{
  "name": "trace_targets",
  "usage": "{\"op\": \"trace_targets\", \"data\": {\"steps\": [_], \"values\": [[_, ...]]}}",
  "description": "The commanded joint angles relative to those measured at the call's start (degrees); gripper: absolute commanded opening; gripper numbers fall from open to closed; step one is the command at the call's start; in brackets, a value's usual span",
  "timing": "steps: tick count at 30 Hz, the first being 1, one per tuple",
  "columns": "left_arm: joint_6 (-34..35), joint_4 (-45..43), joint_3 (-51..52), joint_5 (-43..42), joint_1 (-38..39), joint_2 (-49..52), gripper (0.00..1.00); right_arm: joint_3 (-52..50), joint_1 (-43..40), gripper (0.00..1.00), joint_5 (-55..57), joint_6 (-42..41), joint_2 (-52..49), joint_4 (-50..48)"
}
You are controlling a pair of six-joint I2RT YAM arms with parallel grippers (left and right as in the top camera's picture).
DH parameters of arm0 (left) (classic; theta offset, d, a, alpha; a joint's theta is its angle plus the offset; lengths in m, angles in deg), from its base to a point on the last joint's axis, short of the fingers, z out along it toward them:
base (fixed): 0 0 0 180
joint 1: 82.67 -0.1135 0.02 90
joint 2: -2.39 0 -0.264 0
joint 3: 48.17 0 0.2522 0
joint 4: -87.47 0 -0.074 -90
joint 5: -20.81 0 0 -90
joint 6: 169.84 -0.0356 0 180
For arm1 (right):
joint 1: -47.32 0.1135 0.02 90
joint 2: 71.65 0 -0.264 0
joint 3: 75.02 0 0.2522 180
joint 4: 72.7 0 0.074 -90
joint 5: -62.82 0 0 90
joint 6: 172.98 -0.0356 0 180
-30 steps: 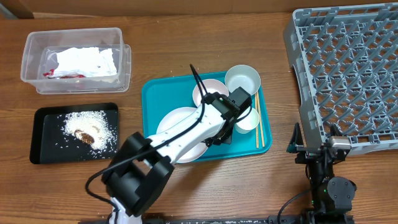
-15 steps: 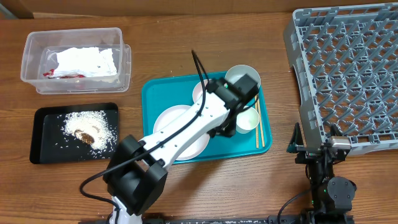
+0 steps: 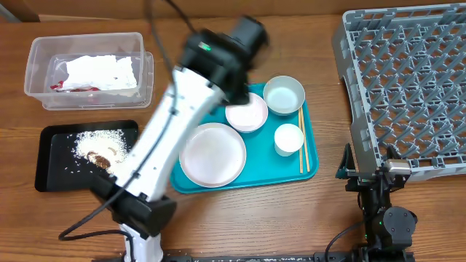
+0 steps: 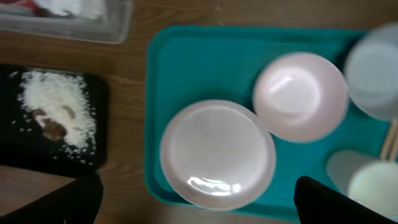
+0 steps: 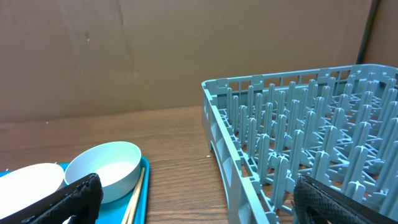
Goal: Sort waste into correct bins and load items into the dishwasher
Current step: 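Retract the left arm to rest and reach the right gripper to the white cup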
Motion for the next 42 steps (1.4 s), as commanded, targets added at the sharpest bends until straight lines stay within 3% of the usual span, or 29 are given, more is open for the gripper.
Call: {"op": "trace_targets", "data": {"steps": [1, 7, 13, 19, 28, 31, 36, 39, 42], "values": [[-1.73, 0.46, -1.11, 2.45, -9.14, -1.09, 1.00, -0.61, -0.11, 1.00, 0.35, 0.17, 0.57, -0.26], [-5.03, 0.46, -1.07, 2.10, -23.28, -1.07, 1.00, -0.61, -0.11, 1.00, 0.35, 0.17, 0.57, -0.26], [-5.05, 0.46, -1.07, 2.12, -31.87, -1.07, 1.00, -0.61, -0.11, 1.00, 0.35, 0.17, 0.57, -0.26], [-5.01, 0.46, -1.07, 2.08, -36.70, -1.07, 1.00, -0.61, -0.11, 1.00, 0.35, 0.17, 0.57, -0.26], [-5.01, 0.42, -1.07, 0.61, -37.27, -1.07, 1.00, -0.61, -0.09, 1.00, -3.58, -1.66, 0.57, -2.64], [-5.01, 0.42, -1.07, 0.61, -37.27, -1.07, 1.00, -0.61, -0.04, 1.00, -20.81, -10.60, 0.57, -10.10], [-5.01, 0.42, -1.07, 0.61, -37.27, -1.07, 1.00, -0.61, -0.04, 1.00, -58.36, -36.48, 0.57, -24.28], [-5.01, 0.42, -1.07, 0.61, -37.27, -1.07, 1.00, -0.61, -0.04, 1.00, -60.92, -49.48, 0.57, -32.26], [-5.01, 0.42, -1.07, 0.61, -37.27, -1.07, 1.00, -0.61, -0.04, 1.00, -55.43, -61.94, 0.57, -37.90]]}}
